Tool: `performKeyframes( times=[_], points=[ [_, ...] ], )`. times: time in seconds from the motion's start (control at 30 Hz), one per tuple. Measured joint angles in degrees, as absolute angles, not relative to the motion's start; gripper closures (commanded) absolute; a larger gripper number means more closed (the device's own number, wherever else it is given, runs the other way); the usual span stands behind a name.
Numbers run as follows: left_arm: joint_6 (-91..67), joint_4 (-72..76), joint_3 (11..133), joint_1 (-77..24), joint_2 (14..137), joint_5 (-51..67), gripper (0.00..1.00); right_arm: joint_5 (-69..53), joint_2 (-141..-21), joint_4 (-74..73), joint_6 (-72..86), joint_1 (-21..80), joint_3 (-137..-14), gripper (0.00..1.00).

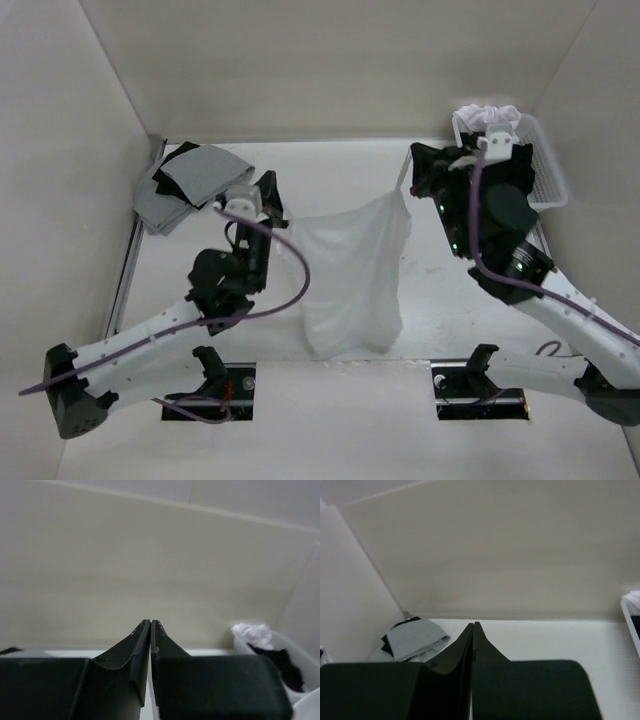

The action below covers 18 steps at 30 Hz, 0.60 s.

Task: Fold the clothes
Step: Flatten the tank top out

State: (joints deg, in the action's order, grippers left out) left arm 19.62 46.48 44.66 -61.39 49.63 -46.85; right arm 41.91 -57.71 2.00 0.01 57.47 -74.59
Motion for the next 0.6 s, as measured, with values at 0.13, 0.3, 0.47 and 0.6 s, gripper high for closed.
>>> performKeyframes(
  times=[0.13, 0.3, 0.47, 0.6],
  points=[
    [3.99, 37.12, 44.49, -42.81, 58.78, -37.23, 0.96, 26.63, -67.35, -0.12, 11.16, 39.18, -74.46, 1.00],
    [-10.20, 31.14, 56.99, -25.50, 79.40, -25.78, 0.95, 13.19, -88.33, -1.80, 19.14, 24.38, -80.51, 0.99],
    [-16.88, 25.56, 80.03, -19.05, 102.59, -17.10, 0.87, 5.69, -110.19, -6.63, 23.11, 16.43, -95.22, 0.90],
    [-19.55, 21.30, 90.91, -16.51, 114.15, -12.93, 0.60, 3.27, -120.81, -9.50, 24.71, 13.43, -104.73, 0.66]
  ],
)
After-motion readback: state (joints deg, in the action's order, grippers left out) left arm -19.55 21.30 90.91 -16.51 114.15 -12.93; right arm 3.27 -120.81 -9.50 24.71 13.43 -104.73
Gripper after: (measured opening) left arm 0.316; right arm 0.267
